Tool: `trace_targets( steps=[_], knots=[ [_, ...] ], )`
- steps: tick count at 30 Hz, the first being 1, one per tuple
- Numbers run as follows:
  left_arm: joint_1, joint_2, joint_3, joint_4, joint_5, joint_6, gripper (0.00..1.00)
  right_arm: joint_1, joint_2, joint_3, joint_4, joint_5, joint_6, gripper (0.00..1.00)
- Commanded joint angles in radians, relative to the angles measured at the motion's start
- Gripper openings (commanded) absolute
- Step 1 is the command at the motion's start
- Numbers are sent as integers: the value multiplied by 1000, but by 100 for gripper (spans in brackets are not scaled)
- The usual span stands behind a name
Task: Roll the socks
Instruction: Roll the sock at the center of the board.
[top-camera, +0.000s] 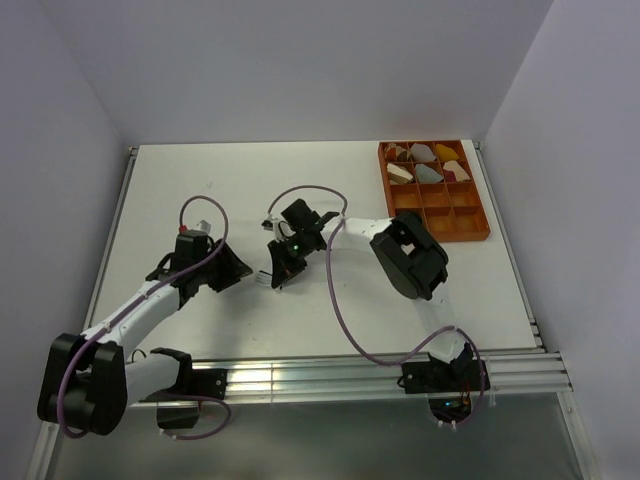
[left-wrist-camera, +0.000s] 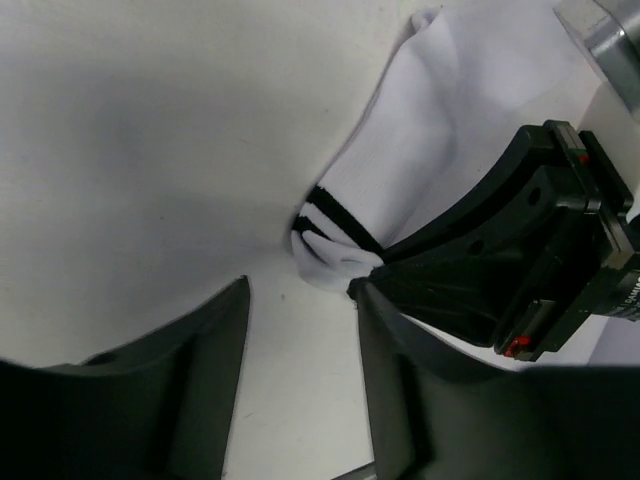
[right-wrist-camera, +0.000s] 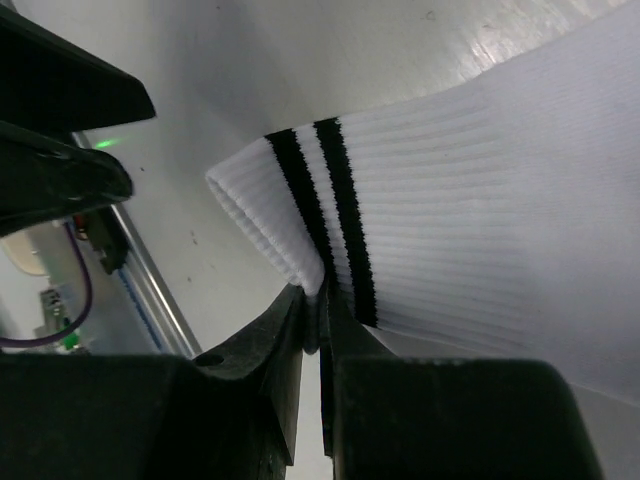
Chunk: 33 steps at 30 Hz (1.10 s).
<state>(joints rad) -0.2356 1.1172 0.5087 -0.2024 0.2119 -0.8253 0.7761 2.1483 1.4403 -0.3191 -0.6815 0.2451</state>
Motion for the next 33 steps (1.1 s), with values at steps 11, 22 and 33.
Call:
trace_targets(
  steps=[11,22,33],
  knots=[
    [-90,108,-16,81,-71,-51,27,-44,48,14,92,-110,123,0],
    [-116,182,-45,169,-152,-101,27,-52,50,-6,120,-128,140,0],
    [-116,190,-78,273,-186,-159,28,-52,39,-70,147,-121,187,0]
  ],
)
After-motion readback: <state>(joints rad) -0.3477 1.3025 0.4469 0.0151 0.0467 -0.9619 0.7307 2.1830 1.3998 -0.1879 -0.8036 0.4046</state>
